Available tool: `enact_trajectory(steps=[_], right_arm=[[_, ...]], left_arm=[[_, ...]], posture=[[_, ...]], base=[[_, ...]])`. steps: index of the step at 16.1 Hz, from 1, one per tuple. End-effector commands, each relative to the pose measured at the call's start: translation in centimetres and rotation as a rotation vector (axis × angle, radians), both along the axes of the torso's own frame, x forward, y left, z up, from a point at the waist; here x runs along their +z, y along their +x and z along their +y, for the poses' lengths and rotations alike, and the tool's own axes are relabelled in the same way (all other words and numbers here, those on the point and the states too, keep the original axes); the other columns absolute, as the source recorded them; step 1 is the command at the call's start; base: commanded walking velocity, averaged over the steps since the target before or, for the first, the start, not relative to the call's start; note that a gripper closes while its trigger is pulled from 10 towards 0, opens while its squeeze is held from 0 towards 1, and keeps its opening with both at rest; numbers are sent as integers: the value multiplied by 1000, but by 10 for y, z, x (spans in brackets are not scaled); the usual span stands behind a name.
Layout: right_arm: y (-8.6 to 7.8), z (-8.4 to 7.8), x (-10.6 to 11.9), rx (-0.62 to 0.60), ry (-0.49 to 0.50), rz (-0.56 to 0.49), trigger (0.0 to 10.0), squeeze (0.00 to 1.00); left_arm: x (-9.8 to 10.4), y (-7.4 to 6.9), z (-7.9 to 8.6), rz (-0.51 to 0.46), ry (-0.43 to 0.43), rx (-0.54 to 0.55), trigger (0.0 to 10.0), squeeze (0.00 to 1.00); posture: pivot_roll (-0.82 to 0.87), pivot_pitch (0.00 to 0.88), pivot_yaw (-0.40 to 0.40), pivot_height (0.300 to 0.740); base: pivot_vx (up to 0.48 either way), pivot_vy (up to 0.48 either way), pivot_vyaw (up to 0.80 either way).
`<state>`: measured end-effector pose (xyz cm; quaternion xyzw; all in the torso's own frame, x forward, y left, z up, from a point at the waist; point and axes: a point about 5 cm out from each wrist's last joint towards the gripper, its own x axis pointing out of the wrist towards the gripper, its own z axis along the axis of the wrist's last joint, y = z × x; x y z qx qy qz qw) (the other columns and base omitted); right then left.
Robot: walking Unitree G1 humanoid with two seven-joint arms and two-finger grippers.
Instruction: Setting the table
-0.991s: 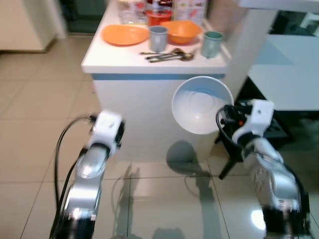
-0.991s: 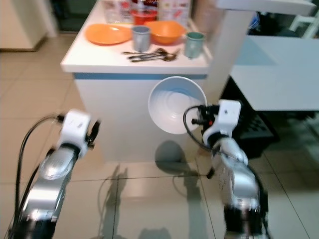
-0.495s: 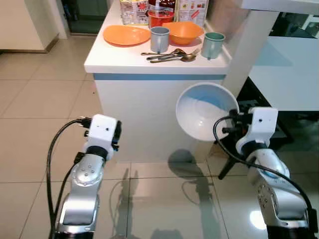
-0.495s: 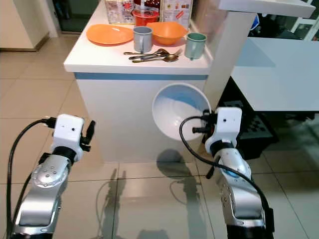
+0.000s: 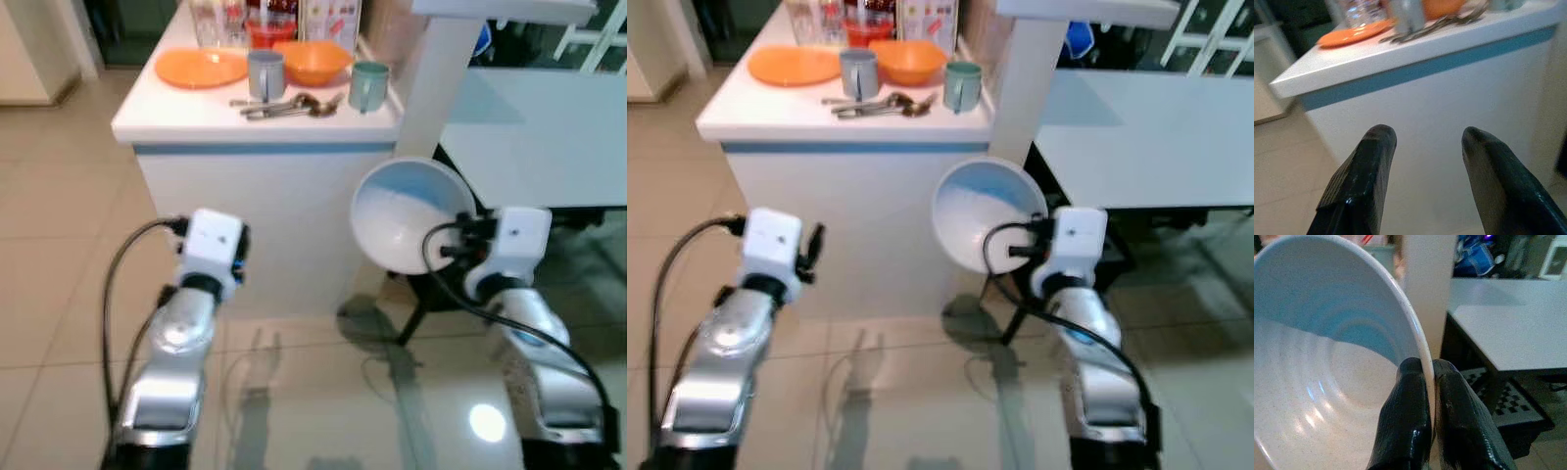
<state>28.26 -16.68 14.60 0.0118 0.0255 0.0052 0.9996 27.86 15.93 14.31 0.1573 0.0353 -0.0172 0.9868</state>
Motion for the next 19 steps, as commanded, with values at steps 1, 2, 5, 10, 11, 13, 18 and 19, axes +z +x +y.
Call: enact_trajectory(steps=[1, 2, 5, 10, 11, 13, 18, 19], right_arm=[[0, -6, 3, -32, 4, 5, 10000, 0], [0, -8, 3, -37, 19, 6, 10000, 0], [3, -7, 6, 0, -59, -18, 10000, 0], [6, -10, 8, 1, -96, -20, 10000, 0], [7, -14, 7, -19, -97, -18, 10000, 0], [8, -16, 7, -42, -77, -17, 10000, 0], [7, -19, 4, -76, -59, -11, 10000, 0], [7, -20, 3, -87, -54, -8, 10000, 0]], left_arm=[[3, 5, -2, -6, -6, 12, 10000, 0], [7, 8, -4, -22, -9, 7, 10000, 0], [10, 9, -6, -22, -9, 0, 10000, 0], [10, 12, -5, -19, -17, 14, 10000, 0], [9, 12, -7, -14, -12, 12, 10000, 0], [11, 12, -6, -20, -3, 12, 10000, 0], [11, 16, -2, -19, 3, 26, 10000, 0], [11, 16, -4, -22, 5, 20, 10000, 0]], posture=[[35, 0, -37, 740], [36, 0, -38, 740], [48, 0, -37, 740], [38, 0, -35, 740], [47, 0, -39, 740], [51, 0, -42, 740], [43, 0, -38, 740], [42, 0, -38, 740]], base=[[0, -480, 0], [0, -480, 0], [0, -480, 0], [0, -480, 435], [0, -480, 800], [0, -480, 800], [0, -480, 160], [0, -480, 0]])
